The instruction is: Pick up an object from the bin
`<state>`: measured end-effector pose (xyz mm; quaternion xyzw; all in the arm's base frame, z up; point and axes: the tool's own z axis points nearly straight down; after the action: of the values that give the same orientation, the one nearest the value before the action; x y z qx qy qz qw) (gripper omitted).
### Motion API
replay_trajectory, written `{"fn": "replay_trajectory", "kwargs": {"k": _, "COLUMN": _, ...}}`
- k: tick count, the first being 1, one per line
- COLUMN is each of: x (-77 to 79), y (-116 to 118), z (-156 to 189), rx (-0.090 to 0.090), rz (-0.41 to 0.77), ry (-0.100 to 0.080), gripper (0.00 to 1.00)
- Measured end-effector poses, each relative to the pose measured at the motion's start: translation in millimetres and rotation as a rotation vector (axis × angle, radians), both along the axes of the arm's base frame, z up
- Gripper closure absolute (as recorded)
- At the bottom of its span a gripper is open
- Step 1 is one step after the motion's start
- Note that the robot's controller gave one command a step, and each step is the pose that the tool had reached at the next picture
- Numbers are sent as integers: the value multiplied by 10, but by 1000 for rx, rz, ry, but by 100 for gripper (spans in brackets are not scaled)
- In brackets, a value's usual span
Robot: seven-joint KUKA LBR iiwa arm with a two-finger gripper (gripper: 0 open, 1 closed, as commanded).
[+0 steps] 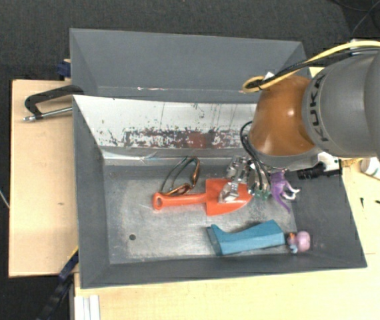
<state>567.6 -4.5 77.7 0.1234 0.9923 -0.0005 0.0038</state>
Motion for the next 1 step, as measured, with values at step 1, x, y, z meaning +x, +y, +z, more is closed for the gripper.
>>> {"fn": "replay_trajectory", "kwargs": {"k": 1, "x": 0, "y": 0, "z": 0, "rx": 0, "rz": 0, "ry": 0, "gripper": 100}}
